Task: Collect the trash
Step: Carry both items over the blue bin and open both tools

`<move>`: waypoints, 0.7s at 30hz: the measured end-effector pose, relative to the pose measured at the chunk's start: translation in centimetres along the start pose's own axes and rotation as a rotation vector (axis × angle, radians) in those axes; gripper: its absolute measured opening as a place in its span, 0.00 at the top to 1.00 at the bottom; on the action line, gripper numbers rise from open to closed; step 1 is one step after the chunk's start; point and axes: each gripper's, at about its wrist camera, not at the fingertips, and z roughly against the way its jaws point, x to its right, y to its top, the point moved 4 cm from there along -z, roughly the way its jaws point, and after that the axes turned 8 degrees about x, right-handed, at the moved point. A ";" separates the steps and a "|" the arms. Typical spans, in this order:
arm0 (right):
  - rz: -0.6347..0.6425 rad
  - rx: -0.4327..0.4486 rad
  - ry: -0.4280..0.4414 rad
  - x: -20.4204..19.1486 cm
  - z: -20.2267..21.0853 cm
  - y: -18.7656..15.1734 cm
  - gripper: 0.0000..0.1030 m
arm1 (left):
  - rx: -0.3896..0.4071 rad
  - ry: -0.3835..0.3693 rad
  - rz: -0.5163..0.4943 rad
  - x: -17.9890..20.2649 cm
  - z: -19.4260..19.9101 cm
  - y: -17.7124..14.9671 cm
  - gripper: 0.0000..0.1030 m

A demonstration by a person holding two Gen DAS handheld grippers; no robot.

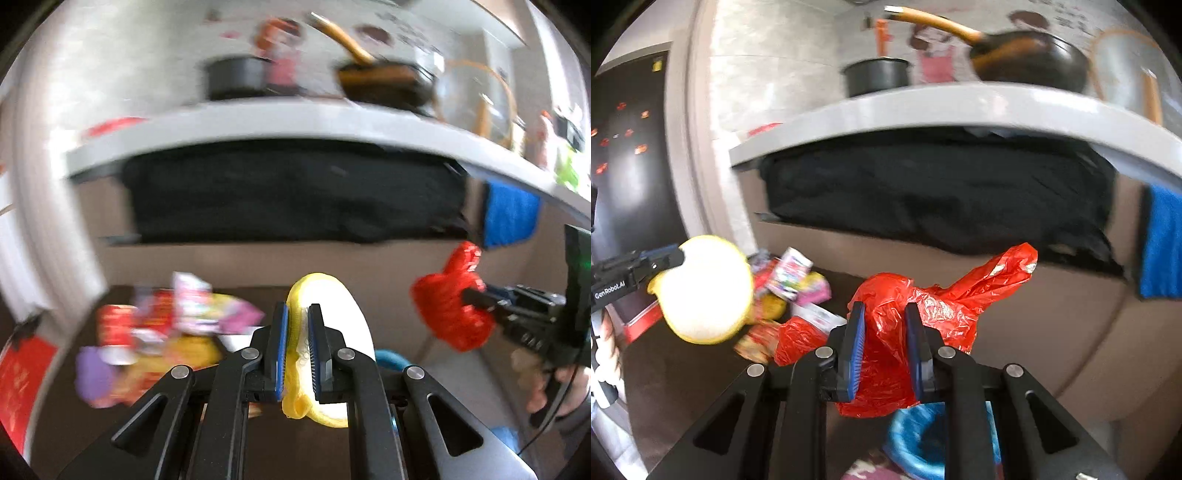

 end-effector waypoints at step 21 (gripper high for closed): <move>-0.355 -0.313 0.010 15.7 -12.1 -19.6 0.65 | -0.441 -0.186 0.043 10.7 -25.0 -11.2 0.54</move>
